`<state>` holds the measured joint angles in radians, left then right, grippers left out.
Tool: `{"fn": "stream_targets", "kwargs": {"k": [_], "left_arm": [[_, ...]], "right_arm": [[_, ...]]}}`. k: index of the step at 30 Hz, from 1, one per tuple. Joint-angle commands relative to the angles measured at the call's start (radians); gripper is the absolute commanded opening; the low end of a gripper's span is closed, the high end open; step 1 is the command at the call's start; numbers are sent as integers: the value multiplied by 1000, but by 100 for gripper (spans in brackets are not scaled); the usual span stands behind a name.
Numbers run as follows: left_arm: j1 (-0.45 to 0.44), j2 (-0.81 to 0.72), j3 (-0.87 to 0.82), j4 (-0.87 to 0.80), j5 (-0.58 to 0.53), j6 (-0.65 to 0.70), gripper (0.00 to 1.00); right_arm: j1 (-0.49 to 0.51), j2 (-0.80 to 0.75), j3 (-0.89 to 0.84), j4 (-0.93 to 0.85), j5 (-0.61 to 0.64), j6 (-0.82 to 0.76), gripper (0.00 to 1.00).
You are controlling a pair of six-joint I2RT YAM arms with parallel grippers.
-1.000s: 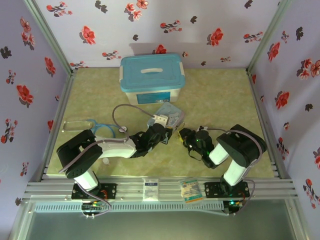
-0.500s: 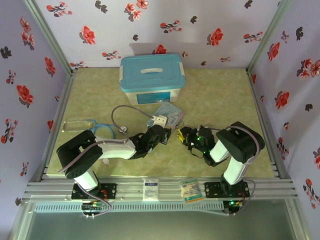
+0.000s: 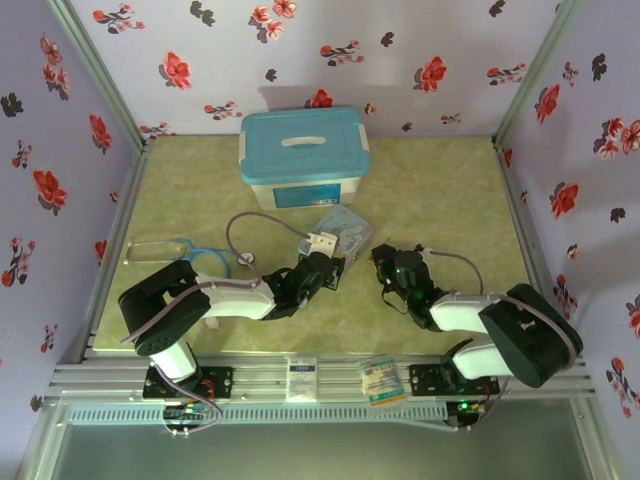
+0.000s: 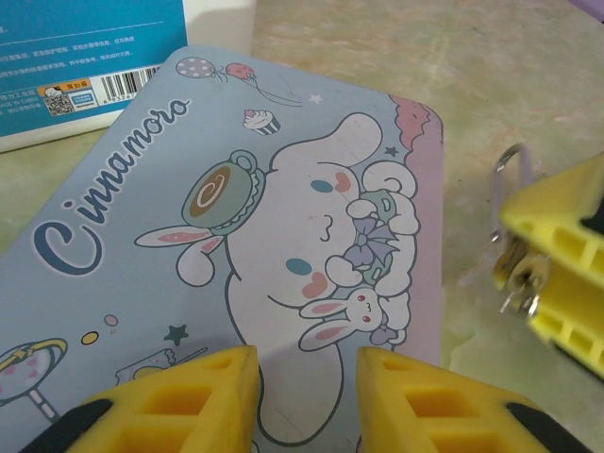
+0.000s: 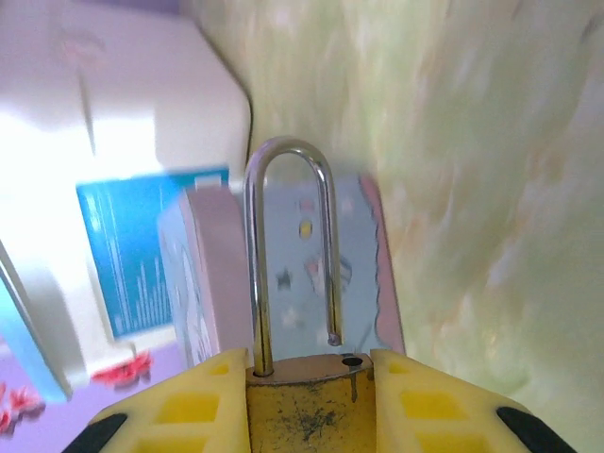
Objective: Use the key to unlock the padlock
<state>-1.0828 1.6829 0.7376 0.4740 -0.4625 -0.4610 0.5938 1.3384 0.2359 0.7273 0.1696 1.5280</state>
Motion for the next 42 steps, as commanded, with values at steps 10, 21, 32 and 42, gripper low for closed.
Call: {"fn": "stream_targets", "kwargs": {"k": [10,21,32,42], "left_arm": [[4,22,-80,-355,-26,10,38],[89,-120,-3,-463,-12,152,57],[6,-241,44,-676,-66,-160,100],[-37,-41,76,-719,-224,-316,100]], "right_arm": [[-162,-118,200,-519,-304,-462,11],[-314,-83,379,-956,-780,-784,12],[-332,-44,513,-1275,-603,-976,13],[-363,-1,522,-1328,-553,-1037,14]]}}
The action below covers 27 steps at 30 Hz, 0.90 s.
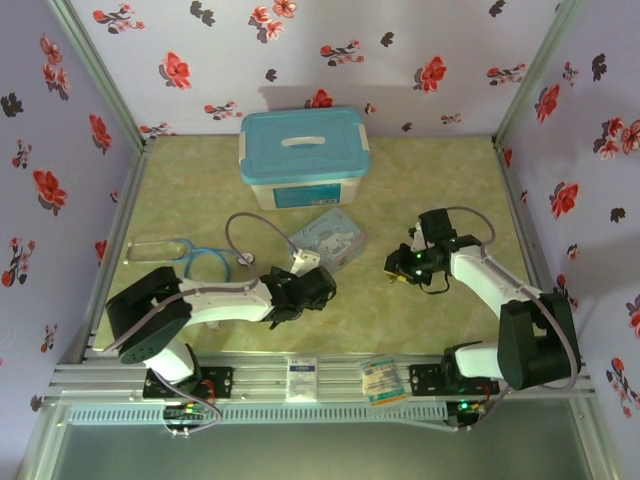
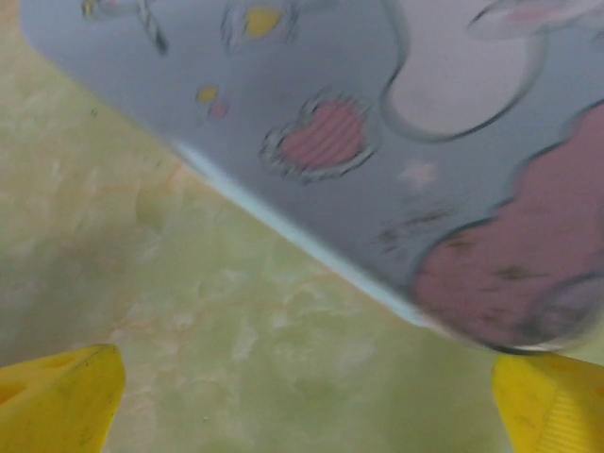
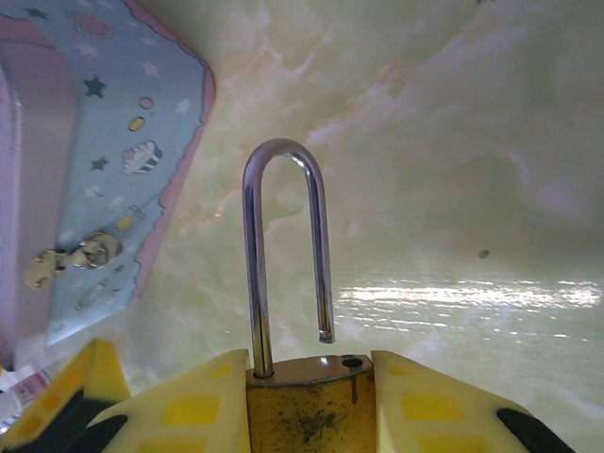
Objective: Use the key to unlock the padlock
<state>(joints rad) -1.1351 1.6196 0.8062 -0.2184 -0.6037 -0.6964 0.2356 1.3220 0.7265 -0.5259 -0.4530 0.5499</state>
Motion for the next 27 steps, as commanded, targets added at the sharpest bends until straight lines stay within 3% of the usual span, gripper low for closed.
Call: {"fn": "stream_targets", "kwargs": {"k": [1,4,10,14,19,23,27], "left_arm": [[28,19,-8,8,-79,-80,100],[81,6,-53,86,-35,-74,98],[178,-22,-119,149,32,-60,95],[236,-46,-158,186,74,-47,93],[236,-64,-161,189,85,-34,92],[231,-48,-151,198,91,-25,92],[227,-10,-134,208,99,-13,92]], "right_arm": [[1,22,32,-92,122,-69,14],[65,37,52,-157,330,-80,14],[144,99,75,-203,508,-79,17],[141,84,67,-182,481,-58,16],[31,56,40,-118,325,-55,16],[27,58,46,-141,421,-79,16],[90,120,66,-169,513,-86,18]]}}
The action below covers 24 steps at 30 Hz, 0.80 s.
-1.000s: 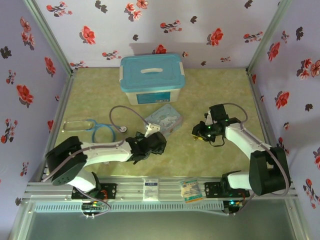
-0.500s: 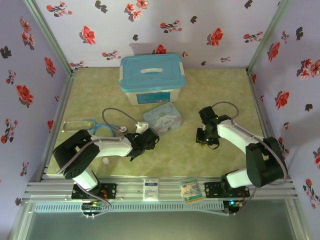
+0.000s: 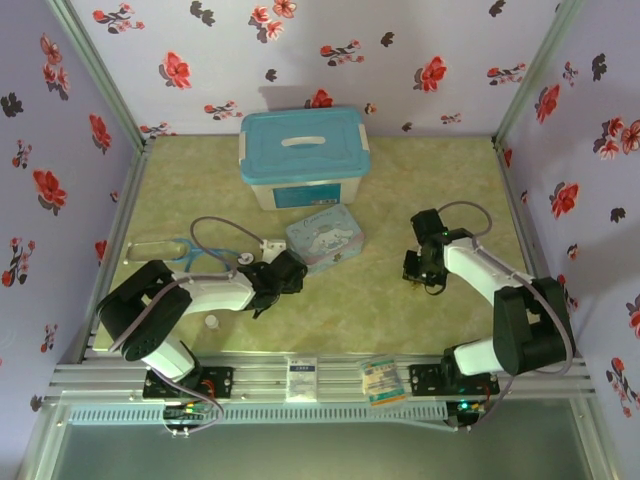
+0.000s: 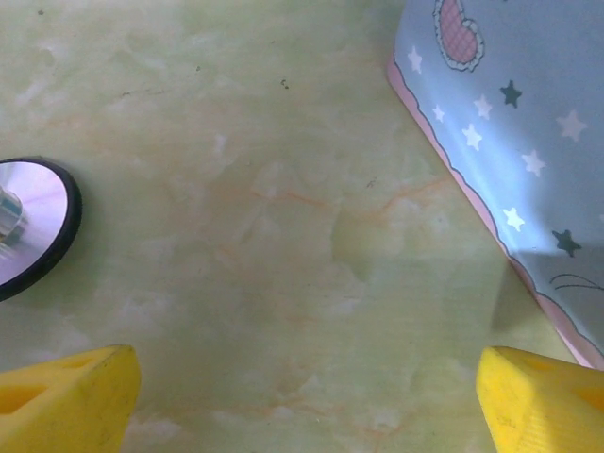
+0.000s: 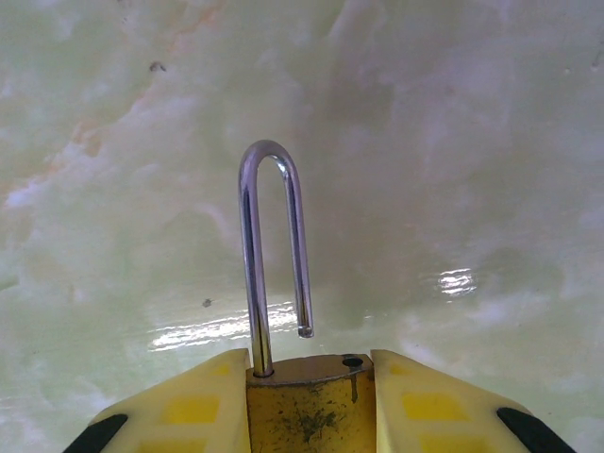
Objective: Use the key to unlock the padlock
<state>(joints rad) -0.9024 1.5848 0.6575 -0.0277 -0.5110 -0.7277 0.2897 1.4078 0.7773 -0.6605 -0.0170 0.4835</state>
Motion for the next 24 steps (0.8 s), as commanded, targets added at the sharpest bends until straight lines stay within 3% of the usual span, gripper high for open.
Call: {"fn": "stream_targets", "kwargs": {"k": [1,10,17,21,24], "left_arm": [[-6,30,22,11,7,21,92],[58,30,41,8,26,51,93],[83,44,73,3,41,88,93],[84,61,86,2,41,102,93],[87,81,107,-6,41,121,94]], "right_arm": [[56,50,22,-43,105,-20,18],[124,125,43,-88,232,-13,31],[131,94,40,-78,206,-12,23],[131,83,36,-74,210,-16,29],[132,119,48,-84,234,-14,38]]}}
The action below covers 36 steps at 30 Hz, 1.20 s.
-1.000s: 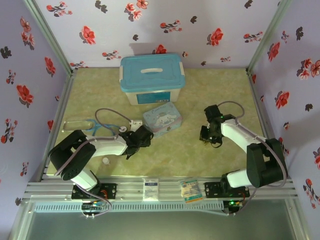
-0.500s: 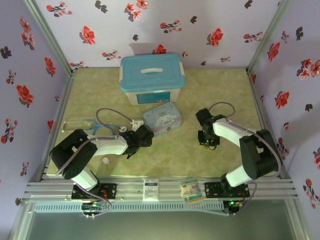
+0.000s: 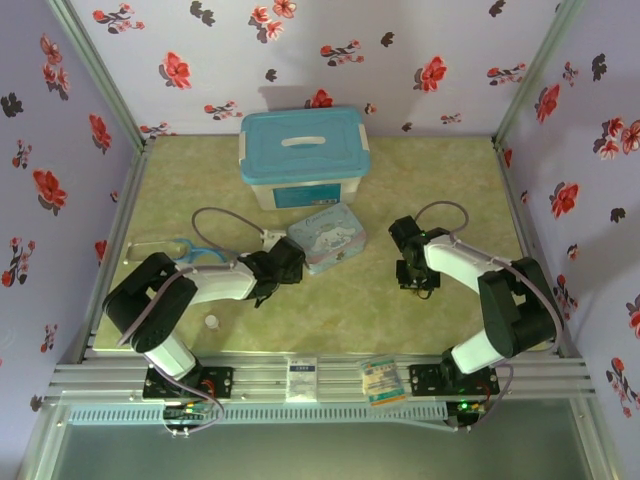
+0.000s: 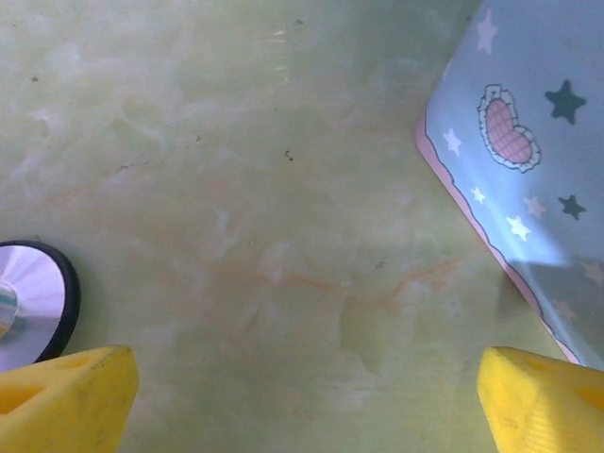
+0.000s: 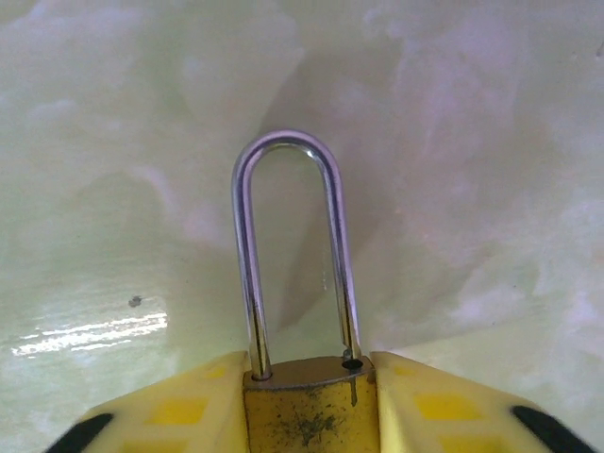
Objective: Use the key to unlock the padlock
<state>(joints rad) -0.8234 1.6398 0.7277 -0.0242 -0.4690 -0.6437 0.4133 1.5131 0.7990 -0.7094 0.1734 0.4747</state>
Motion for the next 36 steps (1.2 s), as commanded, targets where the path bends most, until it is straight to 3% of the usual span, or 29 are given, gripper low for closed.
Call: {"fn": "stream_targets", "kwargs": {"k": [1,10,16,17,18,19,21,22,24,29,32,36], "left_arm": [[13,30,43,-15,0,40,94],[140,-16,55,-37,43,43,95],[113,-132,4,-27,44,33,95],[110,-166,-9,-33,43,31,95],[108,-209,-24,-49,44,30,97],[108,-260,-37,-64,42,35,98],[108,-375,-56,-76,48,78,100],[110,-440,-62,-77,53,114,100],[123,-548,-64,-76,50,185,100],[296,-649,-135,-1,-22,406,100],[446,-641,-152,6,-61,472,100],[619,-549,-257,258,-5,592,100]], "right_arm": [[8,20,28,-38,54,-4,39],[9,-27,17,-19,46,2,43],[8,-138,19,7,83,20,50],[7,-159,22,14,86,22,54],[7,-180,29,19,96,28,70],[6,-200,40,22,110,31,79],[2,-239,63,38,153,23,85],[-5,-259,74,49,197,18,97],[-38,-292,87,84,231,-3,99],[-165,-340,23,319,297,-135,99],[-182,-376,-165,683,390,-293,99],[-234,-317,-314,1034,322,-357,99]]}}
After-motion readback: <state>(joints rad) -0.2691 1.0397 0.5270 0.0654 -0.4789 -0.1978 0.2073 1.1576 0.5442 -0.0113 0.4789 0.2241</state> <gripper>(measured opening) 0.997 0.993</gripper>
